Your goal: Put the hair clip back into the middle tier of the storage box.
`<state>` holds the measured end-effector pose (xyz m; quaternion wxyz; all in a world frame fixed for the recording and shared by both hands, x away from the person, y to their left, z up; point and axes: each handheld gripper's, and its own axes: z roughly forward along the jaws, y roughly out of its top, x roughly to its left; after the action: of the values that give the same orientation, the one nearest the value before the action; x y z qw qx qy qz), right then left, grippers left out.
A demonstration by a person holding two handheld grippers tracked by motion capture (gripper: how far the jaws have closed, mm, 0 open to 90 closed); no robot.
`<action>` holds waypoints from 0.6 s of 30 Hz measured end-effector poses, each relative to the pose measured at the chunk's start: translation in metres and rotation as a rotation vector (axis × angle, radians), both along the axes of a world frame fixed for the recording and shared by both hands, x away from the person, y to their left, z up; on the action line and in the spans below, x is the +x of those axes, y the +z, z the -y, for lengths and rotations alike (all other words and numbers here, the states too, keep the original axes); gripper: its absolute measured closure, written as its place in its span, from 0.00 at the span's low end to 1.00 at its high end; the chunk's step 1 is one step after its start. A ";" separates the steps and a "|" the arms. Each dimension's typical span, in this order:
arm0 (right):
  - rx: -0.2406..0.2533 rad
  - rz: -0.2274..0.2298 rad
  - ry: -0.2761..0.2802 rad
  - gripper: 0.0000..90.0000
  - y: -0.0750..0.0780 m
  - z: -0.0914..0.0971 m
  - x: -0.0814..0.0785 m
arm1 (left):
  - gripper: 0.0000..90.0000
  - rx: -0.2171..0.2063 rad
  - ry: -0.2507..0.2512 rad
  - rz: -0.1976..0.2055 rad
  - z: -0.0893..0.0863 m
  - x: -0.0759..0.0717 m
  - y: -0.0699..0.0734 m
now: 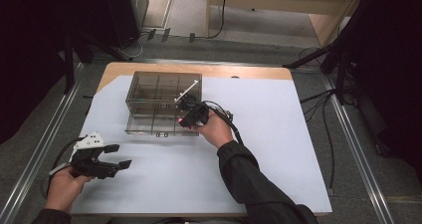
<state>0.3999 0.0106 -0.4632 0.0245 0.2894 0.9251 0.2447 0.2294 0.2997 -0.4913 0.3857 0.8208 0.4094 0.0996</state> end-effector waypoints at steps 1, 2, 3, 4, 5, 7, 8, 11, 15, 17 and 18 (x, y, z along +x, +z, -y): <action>0.003 -0.003 -0.001 0.85 0.000 0.000 0.000 | 0.27 0.000 0.001 0.000 0.000 0.000 0.000; 0.003 -0.003 -0.001 0.85 0.000 0.000 0.000 | 0.27 0.000 0.001 0.000 0.000 0.000 0.000; 0.004 -0.005 -0.003 0.85 0.000 0.000 0.001 | 0.27 0.000 0.001 0.000 0.000 0.000 0.000; 0.009 -0.008 -0.005 0.84 0.000 0.001 0.001 | 0.27 0.000 0.002 0.000 0.000 0.000 0.000; 0.012 -0.005 -0.003 0.83 0.000 0.001 0.001 | 0.27 0.000 0.002 -0.001 0.000 0.000 0.000; 0.012 -0.001 -0.004 0.82 0.001 0.002 0.001 | 0.27 0.000 0.001 -0.001 0.000 0.000 0.000; 0.015 -0.003 -0.007 0.81 0.001 0.002 0.001 | 0.27 0.000 0.001 -0.001 0.000 0.000 0.000; 0.025 -0.002 -0.009 0.80 0.003 0.002 0.001 | 0.27 -0.001 -0.001 0.000 0.000 0.000 0.000; 0.050 -0.008 -0.003 0.77 0.005 0.003 0.001 | 0.27 -0.005 -0.001 -0.001 0.000 0.000 0.000; 0.077 -0.008 -0.002 0.74 0.008 0.004 0.000 | 0.27 -0.006 0.005 -0.001 0.000 0.001 0.000; 0.077 -0.008 -0.002 0.74 0.008 0.004 0.000 | 0.27 -0.006 0.005 -0.001 0.000 0.001 0.000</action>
<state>0.3998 0.0062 -0.4550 0.0102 0.2919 0.9148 0.2789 0.2304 0.2997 -0.4917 0.3877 0.8187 0.4118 0.0990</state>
